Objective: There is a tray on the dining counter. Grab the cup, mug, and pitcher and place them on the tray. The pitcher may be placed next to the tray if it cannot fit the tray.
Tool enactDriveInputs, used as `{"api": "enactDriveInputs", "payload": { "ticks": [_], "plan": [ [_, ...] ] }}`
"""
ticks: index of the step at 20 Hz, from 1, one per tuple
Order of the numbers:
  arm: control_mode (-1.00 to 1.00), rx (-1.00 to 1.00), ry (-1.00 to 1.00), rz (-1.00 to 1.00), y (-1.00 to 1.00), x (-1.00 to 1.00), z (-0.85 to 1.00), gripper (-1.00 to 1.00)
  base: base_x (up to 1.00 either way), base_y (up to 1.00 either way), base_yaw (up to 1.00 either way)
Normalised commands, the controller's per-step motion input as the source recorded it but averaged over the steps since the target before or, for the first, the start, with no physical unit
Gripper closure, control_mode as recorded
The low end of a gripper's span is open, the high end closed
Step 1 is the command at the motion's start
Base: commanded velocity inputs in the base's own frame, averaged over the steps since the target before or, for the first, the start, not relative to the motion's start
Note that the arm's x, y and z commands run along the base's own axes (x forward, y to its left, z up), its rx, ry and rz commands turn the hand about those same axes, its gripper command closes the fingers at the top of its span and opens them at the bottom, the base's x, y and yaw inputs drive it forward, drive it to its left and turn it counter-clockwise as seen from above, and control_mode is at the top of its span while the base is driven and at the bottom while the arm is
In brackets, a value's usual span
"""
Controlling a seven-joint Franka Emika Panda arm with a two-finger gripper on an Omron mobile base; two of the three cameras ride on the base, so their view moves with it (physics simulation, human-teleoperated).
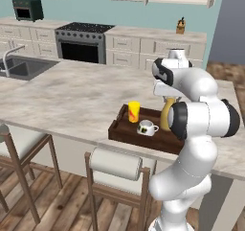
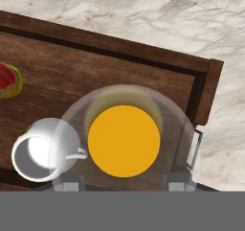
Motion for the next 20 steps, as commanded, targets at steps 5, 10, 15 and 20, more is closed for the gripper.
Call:
{"api": "enactDriveInputs", "payload": {
  "ticks": [5, 10, 15, 20],
  "plan": [
    [-1.00, 0.00, 0.00, 0.00, 0.00, 0.00, -0.15, 1.00, 0.00, 0.00, 0.00],
    [-1.00, 0.00, 0.00, 0.00, 0.00, 0.00, -0.22, 1.00, 0.00, 0.00, 0.00],
    [-1.00, 0.00, 0.00, 0.00, 0.00, 0.00, -0.24, 1.00, 0.00, 0.00, 0.00],
    [-1.00, 0.00, 0.00, 0.00, 0.00, 0.00, 0.00, 1.00, 0.00, 0.00, 0.00]
  ]
}}
